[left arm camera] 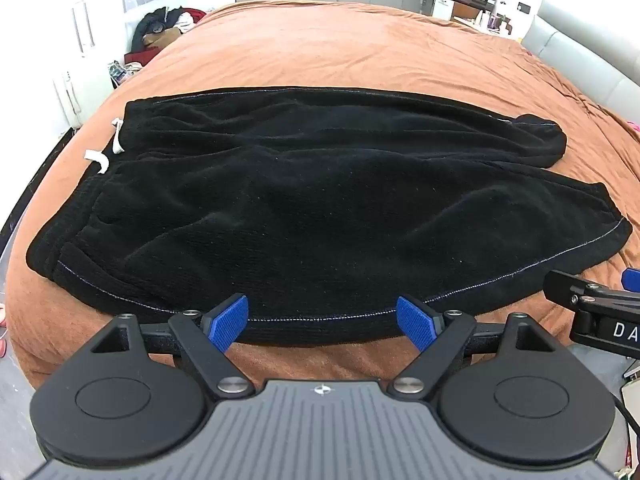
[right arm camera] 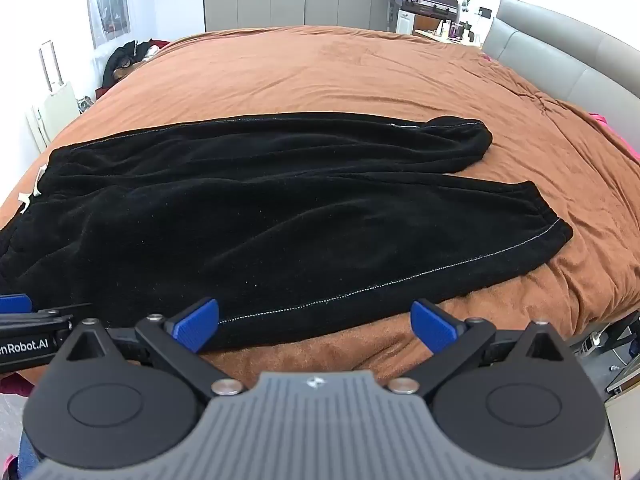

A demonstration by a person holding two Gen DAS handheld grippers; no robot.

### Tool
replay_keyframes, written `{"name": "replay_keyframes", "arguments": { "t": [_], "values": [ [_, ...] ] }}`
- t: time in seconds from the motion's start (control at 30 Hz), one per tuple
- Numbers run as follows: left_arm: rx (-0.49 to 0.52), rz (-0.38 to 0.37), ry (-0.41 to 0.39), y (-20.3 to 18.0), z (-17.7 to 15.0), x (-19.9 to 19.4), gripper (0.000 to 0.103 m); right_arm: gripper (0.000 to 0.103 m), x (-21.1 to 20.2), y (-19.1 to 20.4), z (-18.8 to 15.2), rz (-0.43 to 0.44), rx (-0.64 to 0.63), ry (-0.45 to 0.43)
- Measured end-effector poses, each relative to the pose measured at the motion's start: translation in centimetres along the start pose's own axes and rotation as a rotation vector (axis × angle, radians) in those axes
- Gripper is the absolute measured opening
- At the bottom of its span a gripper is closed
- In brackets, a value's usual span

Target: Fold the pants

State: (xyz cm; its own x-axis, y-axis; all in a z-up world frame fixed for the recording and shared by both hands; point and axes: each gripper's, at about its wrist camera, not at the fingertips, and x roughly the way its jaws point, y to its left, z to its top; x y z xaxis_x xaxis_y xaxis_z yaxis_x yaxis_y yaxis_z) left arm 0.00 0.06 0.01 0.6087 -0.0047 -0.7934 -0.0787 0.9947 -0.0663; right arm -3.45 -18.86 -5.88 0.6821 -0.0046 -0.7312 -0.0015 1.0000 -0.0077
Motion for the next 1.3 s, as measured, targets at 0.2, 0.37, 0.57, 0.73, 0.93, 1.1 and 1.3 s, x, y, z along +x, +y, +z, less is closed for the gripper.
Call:
{"name": "replay_keyframes", "arguments": {
  "t": [0.2,0.37,0.57,0.73,0.93,1.1,1.3],
  "values": [
    [-0.013,-0.006,-0.003,0.66,0.19,-0.12,0.098,0.098,-0.02,-0.03,-0.01,-0.006,-0.001,-0.009],
    [0.008,0.009,-0.005,-0.09,-0.2,-0.01,0.098,0.098,-0.35,0.06,-0.25,-0.005,0.003,-0.009],
    [0.002,0.007,0.006,-0.18,-0.17,0.23,0.098,0.098,0.0,-0.37,-0.24,-0.003,0.005,-0.005],
    [0.001,0.005,0.007,-0.11,-0.19,0.28,0.098,0.098,-0.01,-0.25,-0.08,-0.007,0.003,-0.001],
    [0.0,0.003,0.007,-0.08,-0.26,0.27,0.098,0.098,0.09,-0.22,0.04,-0.007,0.003,0.001],
    [0.0,0.003,0.01,-0.06,-0.32,0.37,0.098,0.098,0.02,-0.17,0.02,-0.008,0.003,0.003],
    [-0.002,0.003,0.009,-0.07,-0.38,0.38,0.098,0.098,0.06,-0.19,0.01,-0.007,0.003,0.002]
  ]
}}
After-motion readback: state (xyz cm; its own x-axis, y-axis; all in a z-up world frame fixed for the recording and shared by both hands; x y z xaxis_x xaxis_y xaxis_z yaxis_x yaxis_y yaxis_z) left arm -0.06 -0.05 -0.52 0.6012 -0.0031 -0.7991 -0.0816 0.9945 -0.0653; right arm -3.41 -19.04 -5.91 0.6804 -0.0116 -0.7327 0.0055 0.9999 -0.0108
